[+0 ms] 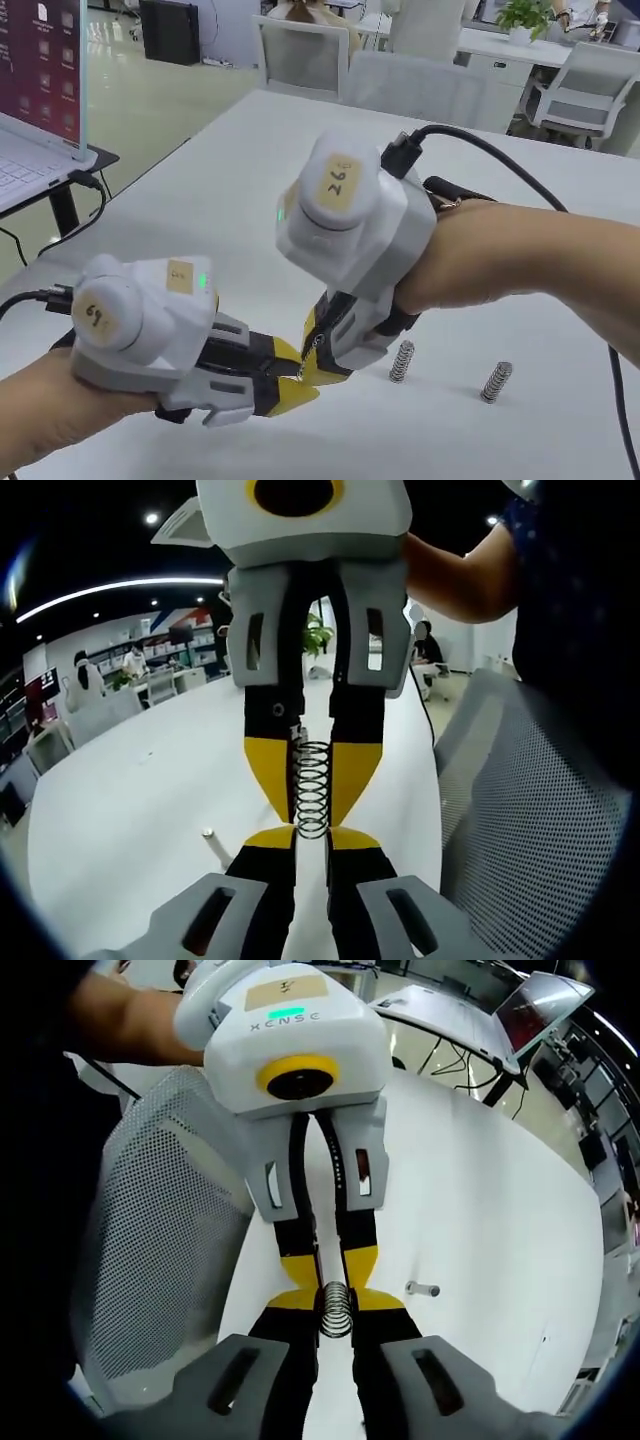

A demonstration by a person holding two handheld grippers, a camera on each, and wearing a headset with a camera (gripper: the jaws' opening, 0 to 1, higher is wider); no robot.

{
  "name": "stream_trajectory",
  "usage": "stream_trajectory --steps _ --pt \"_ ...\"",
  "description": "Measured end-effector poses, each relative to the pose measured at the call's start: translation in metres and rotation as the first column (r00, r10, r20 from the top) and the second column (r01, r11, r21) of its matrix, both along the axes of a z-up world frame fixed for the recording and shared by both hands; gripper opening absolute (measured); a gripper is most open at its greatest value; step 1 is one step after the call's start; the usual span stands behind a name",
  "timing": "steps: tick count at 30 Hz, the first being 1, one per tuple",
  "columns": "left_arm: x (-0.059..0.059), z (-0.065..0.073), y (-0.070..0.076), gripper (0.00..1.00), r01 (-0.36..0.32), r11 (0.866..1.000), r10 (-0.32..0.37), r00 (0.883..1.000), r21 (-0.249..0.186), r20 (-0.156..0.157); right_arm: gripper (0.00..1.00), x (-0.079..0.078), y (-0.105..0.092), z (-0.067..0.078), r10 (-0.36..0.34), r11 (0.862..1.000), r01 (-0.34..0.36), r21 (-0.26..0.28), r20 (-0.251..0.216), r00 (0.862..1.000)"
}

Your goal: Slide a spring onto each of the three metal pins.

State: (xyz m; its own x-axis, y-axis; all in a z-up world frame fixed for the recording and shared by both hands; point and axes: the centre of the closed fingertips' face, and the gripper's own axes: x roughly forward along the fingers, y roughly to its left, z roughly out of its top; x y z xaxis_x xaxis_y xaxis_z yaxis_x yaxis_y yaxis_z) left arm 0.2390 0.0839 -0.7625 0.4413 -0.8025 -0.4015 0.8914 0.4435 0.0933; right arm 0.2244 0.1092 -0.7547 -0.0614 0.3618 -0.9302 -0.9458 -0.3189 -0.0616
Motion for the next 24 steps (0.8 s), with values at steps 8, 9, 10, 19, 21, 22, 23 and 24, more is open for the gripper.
stream_trajectory --steps 8,9,10,19,21,22,23,24 --pt "0.001 -0.007 0.007 0.11 -0.026 1.0 0.026 0.999 -0.009 -0.031 0.09 0.002 -0.001 -0.003 -0.005 1.0 0.005 -0.012 -0.003 1.0" --pt "0.002 -0.008 0.008 0.12 -0.029 1.0 0.029 0.999 -0.008 -0.032 0.09 0.003 -0.001 -0.004 -0.006 1.0 0.006 -0.013 -0.002 1.0" --pt "0.002 -0.009 0.01 0.14 -0.037 0.999 0.037 0.999 -0.008 -0.037 0.09 0.005 -0.002 -0.004 -0.01 1.0 0.01 -0.014 -0.001 1.0" --pt "0.006 -0.014 0.022 0.27 -0.084 0.996 0.083 0.995 -0.009 -0.055 0.09 0.012 -0.004 -0.004 -0.028 0.999 0.028 -0.017 -0.002 1.0" --pt "0.007 -0.015 0.024 0.29 -0.094 0.996 0.093 0.994 -0.012 -0.057 0.09 0.014 -0.005 -0.004 -0.031 0.999 0.031 -0.018 0.0 1.0" --pt "0.007 -0.016 0.025 0.31 -0.1 0.995 0.099 0.993 -0.013 -0.059 0.09 0.014 -0.005 -0.004 -0.033 0.999 0.032 -0.019 -0.001 0.999" --pt "0.008 -0.017 0.026 0.32 -0.106 0.994 0.105 0.993 -0.012 -0.062 0.09 0.015 -0.005 -0.004 -0.033 0.999 0.033 -0.02 -0.002 0.999" --pt "0.008 -0.018 0.027 0.33 -0.109 0.994 0.108 0.992 -0.012 -0.063 0.09 0.016 -0.005 -0.004 -0.035 0.999 0.035 -0.019 -0.001 0.999"
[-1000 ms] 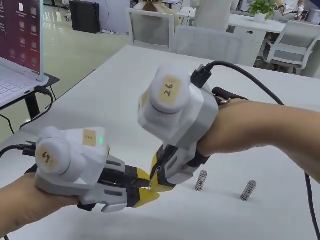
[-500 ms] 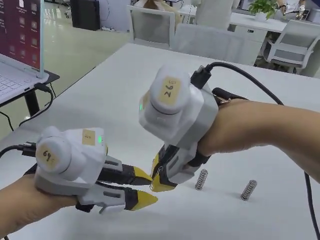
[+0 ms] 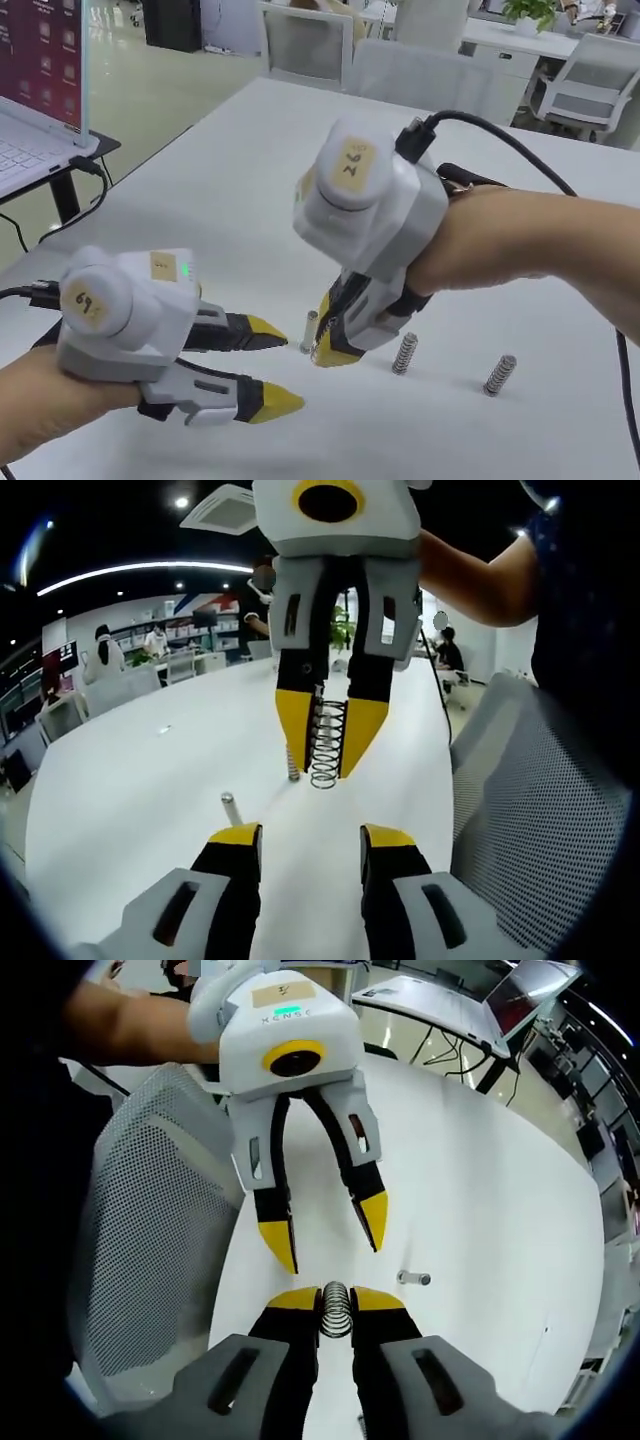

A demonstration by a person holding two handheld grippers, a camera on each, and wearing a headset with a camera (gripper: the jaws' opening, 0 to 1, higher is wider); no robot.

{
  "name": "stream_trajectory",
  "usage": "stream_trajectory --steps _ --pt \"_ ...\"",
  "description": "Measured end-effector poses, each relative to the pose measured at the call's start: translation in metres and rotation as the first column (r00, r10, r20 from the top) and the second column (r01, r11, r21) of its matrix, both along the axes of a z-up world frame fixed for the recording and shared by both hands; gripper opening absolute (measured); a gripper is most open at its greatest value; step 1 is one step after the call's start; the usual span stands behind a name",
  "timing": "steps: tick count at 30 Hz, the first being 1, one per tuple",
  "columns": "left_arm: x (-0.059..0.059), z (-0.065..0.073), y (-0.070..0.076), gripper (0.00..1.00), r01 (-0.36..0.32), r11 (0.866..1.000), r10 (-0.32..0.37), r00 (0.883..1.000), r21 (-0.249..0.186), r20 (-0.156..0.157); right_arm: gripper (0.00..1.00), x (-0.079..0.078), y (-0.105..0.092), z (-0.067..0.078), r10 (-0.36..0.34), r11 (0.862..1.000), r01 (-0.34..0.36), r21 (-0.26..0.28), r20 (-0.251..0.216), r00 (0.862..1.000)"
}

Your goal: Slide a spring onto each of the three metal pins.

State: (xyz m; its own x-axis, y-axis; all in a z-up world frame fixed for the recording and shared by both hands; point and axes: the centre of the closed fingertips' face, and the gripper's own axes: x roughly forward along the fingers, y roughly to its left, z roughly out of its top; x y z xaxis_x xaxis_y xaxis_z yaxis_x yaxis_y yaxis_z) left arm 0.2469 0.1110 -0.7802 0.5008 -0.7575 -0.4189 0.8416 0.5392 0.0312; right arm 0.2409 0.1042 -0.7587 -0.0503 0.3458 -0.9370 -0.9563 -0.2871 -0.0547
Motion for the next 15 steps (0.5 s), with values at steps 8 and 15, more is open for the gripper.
stream_trajectory --steps 8,15 --pt "0.003 -0.007 0.008 0.46 -0.044 0.999 0.044 0.999 0.003 -0.02 0.09 0.01 0.0 0.001 -0.013 1.0 0.013 -0.001 0.006 1.0" --pt "0.006 -0.009 0.013 0.55 -0.073 0.997 0.073 0.997 0.0 -0.03 0.09 0.018 0.001 0.006 -0.03 1.0 0.03 0.009 0.01 1.0"
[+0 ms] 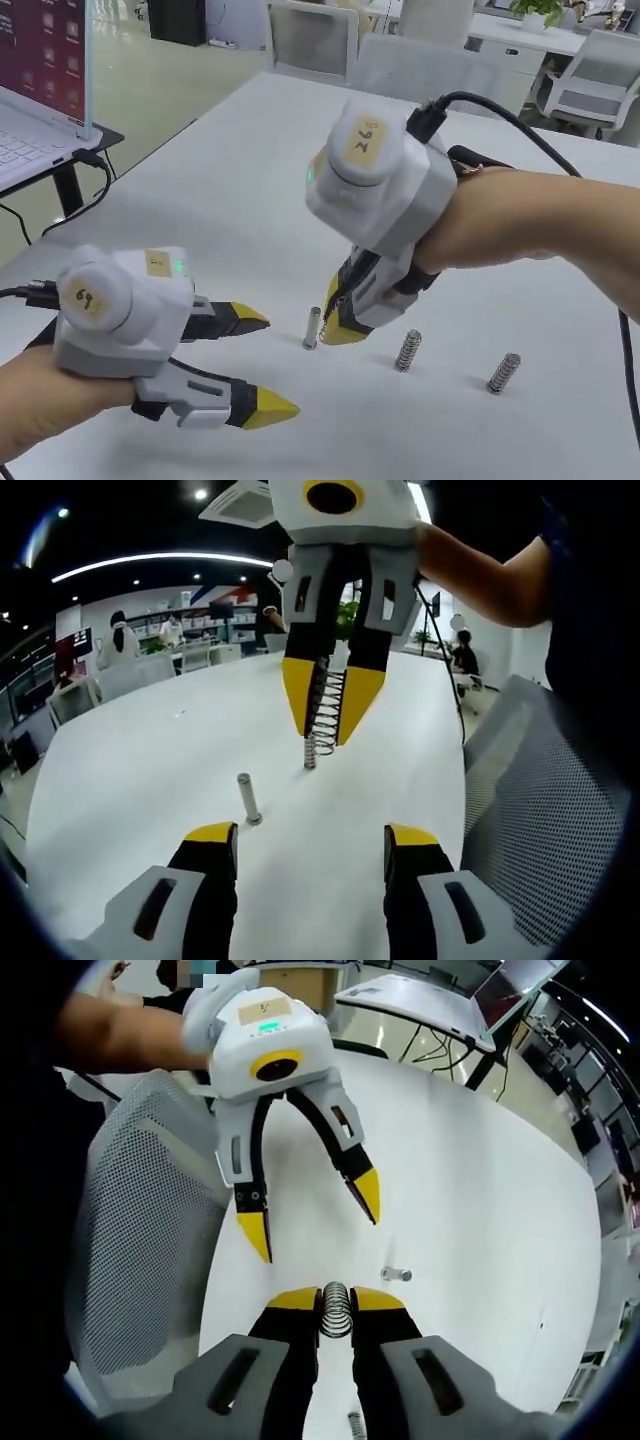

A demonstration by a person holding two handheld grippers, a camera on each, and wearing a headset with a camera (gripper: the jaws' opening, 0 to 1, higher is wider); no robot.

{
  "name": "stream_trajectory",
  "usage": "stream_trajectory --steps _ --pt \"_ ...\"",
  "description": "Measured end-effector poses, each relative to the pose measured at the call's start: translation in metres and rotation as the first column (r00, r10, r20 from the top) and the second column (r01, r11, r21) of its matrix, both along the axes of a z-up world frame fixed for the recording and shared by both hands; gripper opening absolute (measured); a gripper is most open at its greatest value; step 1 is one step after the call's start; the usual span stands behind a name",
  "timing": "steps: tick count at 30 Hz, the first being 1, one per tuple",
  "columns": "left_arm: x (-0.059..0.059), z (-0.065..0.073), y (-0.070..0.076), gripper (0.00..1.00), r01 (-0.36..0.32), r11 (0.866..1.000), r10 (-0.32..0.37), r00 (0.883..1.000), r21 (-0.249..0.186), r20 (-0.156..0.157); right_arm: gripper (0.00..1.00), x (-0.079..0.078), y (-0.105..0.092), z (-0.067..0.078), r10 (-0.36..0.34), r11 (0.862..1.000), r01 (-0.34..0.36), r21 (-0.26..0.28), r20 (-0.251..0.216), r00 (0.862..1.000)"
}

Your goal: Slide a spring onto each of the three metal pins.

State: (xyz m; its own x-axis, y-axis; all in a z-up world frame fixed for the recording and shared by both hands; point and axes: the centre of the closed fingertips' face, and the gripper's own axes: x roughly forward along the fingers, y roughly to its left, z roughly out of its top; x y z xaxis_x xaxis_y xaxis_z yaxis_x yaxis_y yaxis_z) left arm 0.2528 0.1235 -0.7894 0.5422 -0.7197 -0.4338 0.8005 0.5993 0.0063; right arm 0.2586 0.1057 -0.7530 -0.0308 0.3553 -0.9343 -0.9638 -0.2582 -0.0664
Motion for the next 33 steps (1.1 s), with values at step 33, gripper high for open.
stream_trajectory --steps 33 --pt "-0.005 -0.007 0.006 0.63 -0.029 1.0 0.029 0.999 -0.007 -0.032 0.09 0.052 0.021 -0.018 -0.02 0.999 0.022 -0.05 0.03 0.999"
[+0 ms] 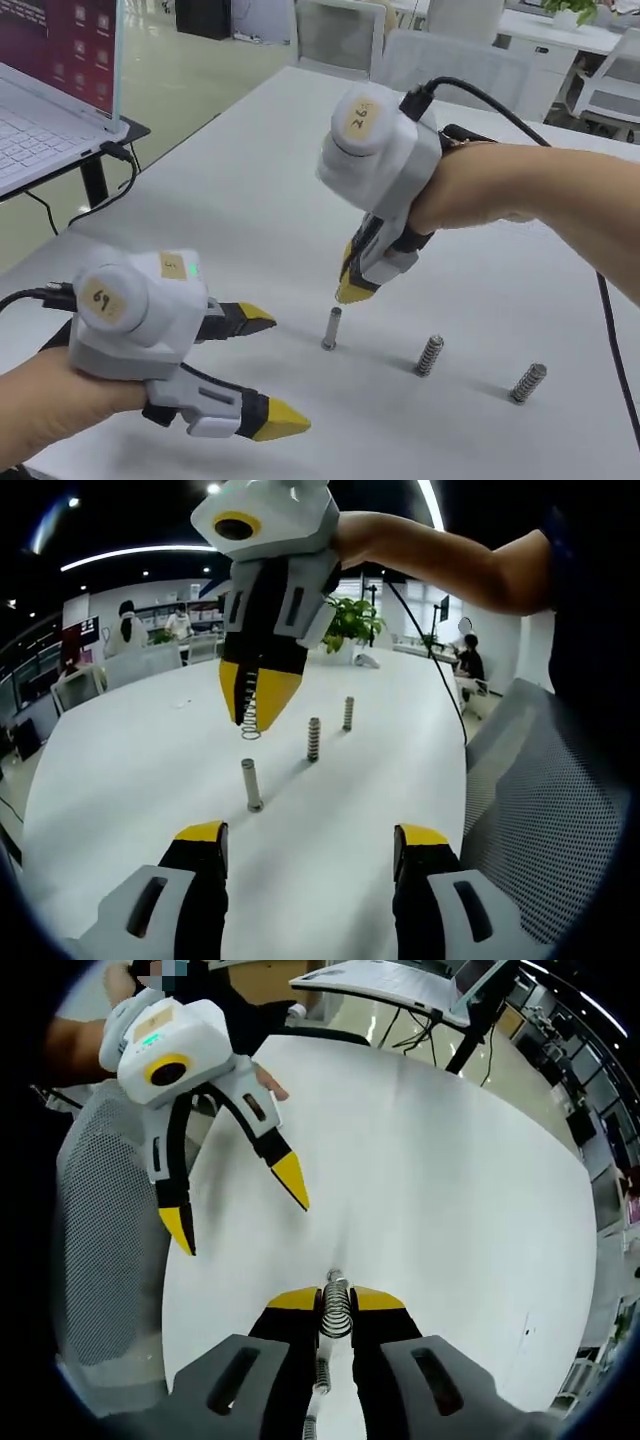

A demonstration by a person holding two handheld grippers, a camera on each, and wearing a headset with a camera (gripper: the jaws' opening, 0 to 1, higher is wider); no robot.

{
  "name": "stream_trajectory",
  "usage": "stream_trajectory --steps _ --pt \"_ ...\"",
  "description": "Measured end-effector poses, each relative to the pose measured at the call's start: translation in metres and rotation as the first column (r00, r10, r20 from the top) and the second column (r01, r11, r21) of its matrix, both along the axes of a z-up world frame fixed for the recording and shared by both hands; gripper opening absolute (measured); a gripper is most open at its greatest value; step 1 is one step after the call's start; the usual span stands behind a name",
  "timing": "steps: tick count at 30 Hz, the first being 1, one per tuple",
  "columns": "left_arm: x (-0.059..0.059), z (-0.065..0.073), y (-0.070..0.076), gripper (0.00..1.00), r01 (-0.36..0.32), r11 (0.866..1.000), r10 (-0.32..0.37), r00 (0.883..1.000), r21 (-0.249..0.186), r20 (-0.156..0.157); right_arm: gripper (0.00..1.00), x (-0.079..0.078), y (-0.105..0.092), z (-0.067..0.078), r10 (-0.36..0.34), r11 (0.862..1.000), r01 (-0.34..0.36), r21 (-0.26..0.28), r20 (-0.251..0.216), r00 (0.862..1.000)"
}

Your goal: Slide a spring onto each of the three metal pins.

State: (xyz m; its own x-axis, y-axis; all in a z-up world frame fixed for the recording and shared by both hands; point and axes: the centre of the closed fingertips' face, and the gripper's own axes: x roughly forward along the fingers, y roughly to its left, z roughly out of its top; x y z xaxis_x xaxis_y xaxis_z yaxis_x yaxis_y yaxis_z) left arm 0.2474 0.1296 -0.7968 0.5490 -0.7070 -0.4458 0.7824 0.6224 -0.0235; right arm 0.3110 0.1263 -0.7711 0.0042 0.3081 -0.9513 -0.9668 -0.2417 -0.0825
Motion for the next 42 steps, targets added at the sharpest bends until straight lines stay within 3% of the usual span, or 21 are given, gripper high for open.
stream_trajectory --steps 10,25,42 --pt "-0.001 -0.001 0.002 0.63 -0.005 1.0 0.005 1.0 0.0 -0.009 0.09 0.012 0.001 -0.019 0.007 0.999 -0.007 -0.031 -0.014 1.0" --pt "-0.001 -0.004 0.002 0.6 -0.003 1.0 0.003 1.0 -0.003 -0.014 0.09 0.009 0.001 -0.028 0.017 0.998 -0.018 -0.058 -0.026 1.0" --pt "0.0 -0.004 0.005 0.59 -0.008 1.0 0.008 1.0 -0.001 -0.014 0.09 0.004 0.004 -0.047 0.008 0.994 -0.012 -0.106 -0.039 0.999"
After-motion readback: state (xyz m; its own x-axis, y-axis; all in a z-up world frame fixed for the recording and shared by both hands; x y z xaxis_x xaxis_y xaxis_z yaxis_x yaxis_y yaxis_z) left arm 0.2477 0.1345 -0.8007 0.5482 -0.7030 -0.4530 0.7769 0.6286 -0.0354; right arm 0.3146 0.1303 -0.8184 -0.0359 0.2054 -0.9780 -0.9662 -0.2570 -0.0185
